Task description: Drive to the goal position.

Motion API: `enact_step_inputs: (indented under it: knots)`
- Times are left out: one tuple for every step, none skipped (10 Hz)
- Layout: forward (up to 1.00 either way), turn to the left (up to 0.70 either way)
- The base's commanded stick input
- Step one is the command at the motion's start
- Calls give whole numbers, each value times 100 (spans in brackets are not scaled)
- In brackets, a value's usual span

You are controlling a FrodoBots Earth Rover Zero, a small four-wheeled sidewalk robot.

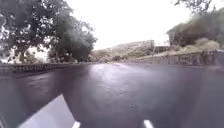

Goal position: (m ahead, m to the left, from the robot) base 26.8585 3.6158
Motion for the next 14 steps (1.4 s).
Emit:
enact_step_inputs:
  knots:
    - [70,-35]
    - [70,-35]
    - [70,-35]
    - [70,-35]
    - [70,-35]
    - [70,-35]
    - [70,-35]
    - [70,0]
    - [70,0]
    - [70,0]
    - [70,0]
    - [70,0]
    - [70,0]
    - [70,0]
